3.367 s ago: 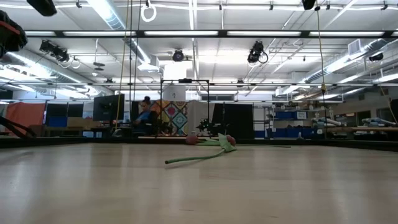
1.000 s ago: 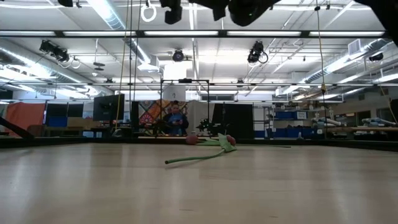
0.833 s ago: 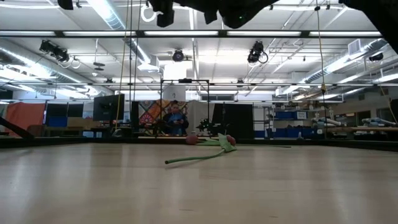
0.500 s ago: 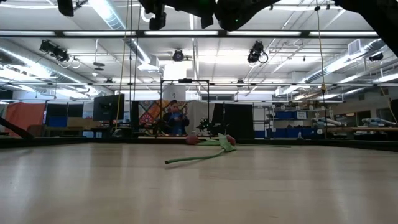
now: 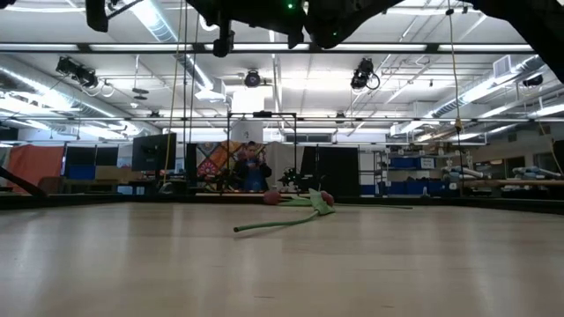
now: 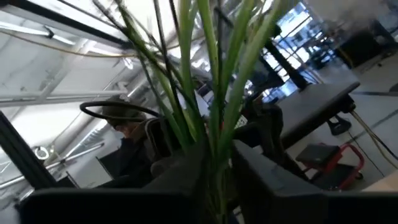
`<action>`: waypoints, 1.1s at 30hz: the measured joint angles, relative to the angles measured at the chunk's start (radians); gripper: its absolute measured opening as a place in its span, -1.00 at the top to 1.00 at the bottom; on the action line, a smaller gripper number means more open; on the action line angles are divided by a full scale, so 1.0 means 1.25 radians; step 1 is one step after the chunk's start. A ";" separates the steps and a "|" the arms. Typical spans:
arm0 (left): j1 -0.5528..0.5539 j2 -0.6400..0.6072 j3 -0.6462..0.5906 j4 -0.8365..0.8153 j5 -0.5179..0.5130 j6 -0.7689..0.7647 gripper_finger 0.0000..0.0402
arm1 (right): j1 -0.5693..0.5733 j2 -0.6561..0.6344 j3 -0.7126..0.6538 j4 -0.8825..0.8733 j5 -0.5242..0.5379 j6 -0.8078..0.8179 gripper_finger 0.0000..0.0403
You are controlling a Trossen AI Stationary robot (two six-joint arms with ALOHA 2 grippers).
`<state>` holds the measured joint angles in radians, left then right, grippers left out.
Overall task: Sort flowers into vase by color
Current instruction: Put the white flowers into the transparent vase
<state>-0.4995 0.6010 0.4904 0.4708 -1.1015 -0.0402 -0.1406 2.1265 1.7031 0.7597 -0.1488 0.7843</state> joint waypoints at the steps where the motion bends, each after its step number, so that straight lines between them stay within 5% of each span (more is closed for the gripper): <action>1: 0.000 0.006 0.000 -0.002 0.000 -0.005 0.96 | -0.001 0.000 0.000 0.000 -0.012 0.000 0.74; 4: 0.000 0.021 0.000 -0.003 0.004 -0.023 0.86 | -0.005 0.000 0.000 -0.005 -0.045 -0.008 0.94; 13: -0.014 0.021 0.000 -0.051 0.007 -0.091 0.33 | -0.024 -0.027 -0.001 -0.098 -0.105 -0.031 0.97; 19: -0.013 0.021 0.000 -0.069 0.016 -0.153 0.16 | -0.033 -0.067 -0.001 -0.196 -0.202 -0.106 0.99; 33: 0.146 0.068 0.003 -0.128 0.338 -0.376 0.23 | -0.045 -0.069 -0.001 -0.238 -0.356 -0.170 0.98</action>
<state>-0.3170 0.6857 0.4936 0.3106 -0.6793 -0.5107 -0.1970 2.0399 1.7020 0.4618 -0.5943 0.5720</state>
